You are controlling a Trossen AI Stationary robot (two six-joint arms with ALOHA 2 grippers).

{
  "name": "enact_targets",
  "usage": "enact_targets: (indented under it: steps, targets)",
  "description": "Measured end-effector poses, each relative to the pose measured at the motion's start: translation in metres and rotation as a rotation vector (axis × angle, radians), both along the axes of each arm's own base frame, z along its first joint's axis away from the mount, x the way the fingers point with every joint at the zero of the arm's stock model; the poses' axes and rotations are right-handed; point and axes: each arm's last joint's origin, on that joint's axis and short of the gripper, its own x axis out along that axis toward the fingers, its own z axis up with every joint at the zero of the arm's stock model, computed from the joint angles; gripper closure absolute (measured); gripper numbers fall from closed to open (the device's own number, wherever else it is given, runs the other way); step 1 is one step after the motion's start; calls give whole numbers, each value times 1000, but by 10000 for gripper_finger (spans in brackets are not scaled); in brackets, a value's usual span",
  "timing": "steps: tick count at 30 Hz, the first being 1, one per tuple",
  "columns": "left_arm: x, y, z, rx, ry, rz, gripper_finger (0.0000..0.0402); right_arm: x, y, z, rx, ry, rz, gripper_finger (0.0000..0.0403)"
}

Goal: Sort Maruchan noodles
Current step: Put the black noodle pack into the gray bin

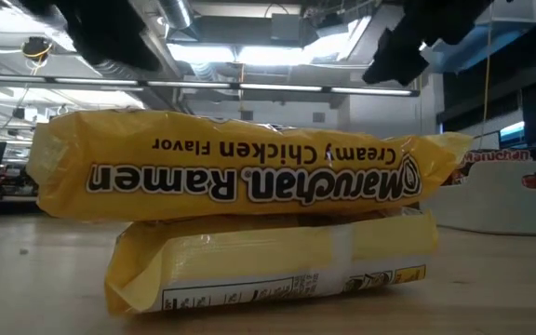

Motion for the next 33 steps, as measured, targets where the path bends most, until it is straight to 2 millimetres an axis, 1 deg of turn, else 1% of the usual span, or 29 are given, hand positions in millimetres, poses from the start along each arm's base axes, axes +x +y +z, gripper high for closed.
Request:
enact_targets:
  steps: [4,6,8,11,13,17,19,23,26,28,33]
  targets:
    - [-9,-26,19,-135,101,-40,186,14,32,-19,15,-53,85,166]
    - [-17,-39,25,-258,181,-49,186,19,46,-29,25,-56,100,166]
    - [-27,-53,29,-433,267,-50,186,23,58,-38,27,-53,114,166]
    - [-47,-73,29,-674,388,7,186,28,74,-47,27,-62,116,166]
    - [-64,-86,29,-782,466,56,186,30,81,-53,10,-62,113,166]
    - [-95,-104,27,-922,569,184,186,34,93,-58,8,-107,103,166]
    - [-106,-110,22,-969,602,270,186,35,97,-59,21,-129,112,166]
    - [-118,-114,0,-982,694,409,186,34,105,-61,25,-150,119,166]
    - [-122,-110,-16,-900,779,487,186,33,106,-61,23,-150,95,166]
    - [-122,-105,-19,-855,787,529,186,32,108,-61,24,-148,99,166]
    - [-121,-93,-23,-767,730,631,186,32,108,-61,31,-145,92,166]
